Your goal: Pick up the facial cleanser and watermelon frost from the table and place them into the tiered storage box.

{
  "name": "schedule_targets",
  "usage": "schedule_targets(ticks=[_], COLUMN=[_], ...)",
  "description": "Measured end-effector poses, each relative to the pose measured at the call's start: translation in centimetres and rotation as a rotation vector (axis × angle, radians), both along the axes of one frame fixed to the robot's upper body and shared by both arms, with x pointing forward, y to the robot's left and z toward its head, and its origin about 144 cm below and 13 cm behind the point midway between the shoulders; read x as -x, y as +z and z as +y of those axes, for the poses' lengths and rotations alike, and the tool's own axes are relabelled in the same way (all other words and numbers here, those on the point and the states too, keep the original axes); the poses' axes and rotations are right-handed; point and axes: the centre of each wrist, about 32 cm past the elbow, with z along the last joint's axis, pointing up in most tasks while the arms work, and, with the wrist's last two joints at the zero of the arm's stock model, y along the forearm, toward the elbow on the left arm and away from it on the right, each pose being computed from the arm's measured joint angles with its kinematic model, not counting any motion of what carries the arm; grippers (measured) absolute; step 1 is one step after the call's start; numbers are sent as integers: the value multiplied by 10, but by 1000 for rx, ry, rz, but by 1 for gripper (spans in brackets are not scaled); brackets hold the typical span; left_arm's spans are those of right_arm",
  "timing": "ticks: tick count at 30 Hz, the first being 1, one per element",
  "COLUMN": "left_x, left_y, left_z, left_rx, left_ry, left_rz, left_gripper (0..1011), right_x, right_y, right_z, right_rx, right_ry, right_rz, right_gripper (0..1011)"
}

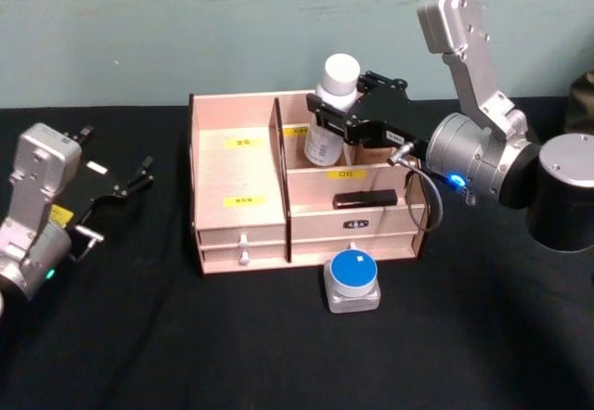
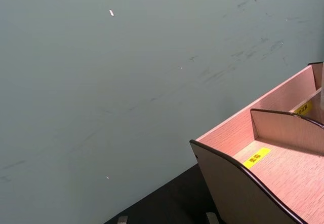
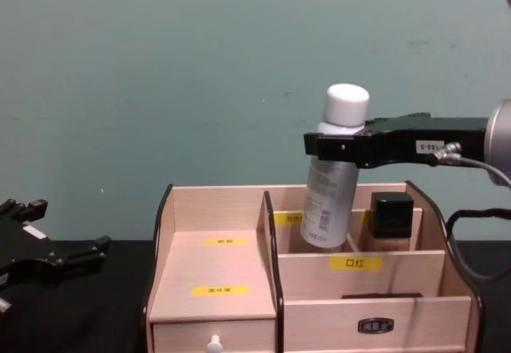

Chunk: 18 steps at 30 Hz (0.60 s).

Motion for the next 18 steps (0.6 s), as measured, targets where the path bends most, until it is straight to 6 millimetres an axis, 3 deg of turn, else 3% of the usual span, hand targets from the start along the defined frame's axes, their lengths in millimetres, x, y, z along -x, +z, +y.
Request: schedule_targets(ticks=[18], left_x=[0], left_y=[0], left_z=[0], left_rx=[0], left_ry=[0], left_rz=[0], left_gripper=[1001], right_x=[-13], right_y=[-7], right_z=[1], right_rx=[-3], right_ry=[-7], right_rz=[17], right_gripper=[593])
